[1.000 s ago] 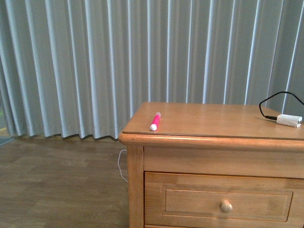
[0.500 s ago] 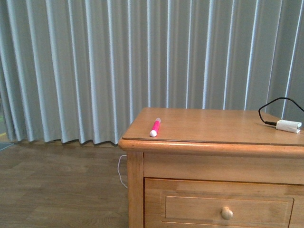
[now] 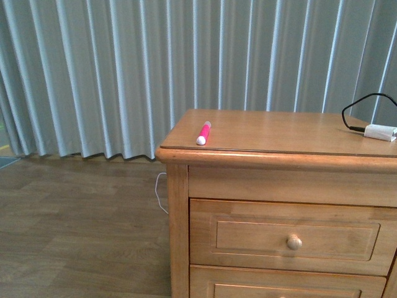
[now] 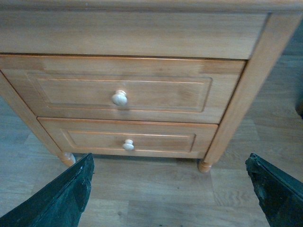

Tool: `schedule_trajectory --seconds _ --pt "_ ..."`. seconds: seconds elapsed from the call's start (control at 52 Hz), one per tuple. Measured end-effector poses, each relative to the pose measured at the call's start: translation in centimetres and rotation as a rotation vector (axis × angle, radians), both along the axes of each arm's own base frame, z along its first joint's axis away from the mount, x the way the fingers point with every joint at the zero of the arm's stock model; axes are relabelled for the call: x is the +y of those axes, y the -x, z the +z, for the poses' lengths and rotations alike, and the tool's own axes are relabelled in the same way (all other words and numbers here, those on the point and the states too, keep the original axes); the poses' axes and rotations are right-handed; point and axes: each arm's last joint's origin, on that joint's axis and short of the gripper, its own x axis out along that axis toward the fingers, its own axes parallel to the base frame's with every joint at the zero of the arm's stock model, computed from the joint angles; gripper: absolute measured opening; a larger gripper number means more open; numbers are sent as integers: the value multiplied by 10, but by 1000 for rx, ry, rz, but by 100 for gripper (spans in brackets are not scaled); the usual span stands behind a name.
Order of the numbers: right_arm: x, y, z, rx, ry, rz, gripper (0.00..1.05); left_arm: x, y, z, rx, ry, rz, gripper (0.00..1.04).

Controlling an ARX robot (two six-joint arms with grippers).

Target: Place pink marker in drawer with both arms

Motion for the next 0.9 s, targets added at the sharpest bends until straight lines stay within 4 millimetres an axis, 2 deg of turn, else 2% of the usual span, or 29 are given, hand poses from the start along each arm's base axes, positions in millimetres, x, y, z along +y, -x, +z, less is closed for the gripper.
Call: schedule_trajectory --seconds 0.154,0.519,0.615,0.904 --pt "28 -54 -23 80 31 30 96 0 0 0 0 0 0 98" --pt "84 -135 -69 113 59 29 96 0 0 0 0 0 0 98" --pt "88 -153 -79 102 45 7 96 0 0 0 0 0 0 98" --pt "78 -183 -89 85 34 -47 96 0 0 0 0 0 0 98"
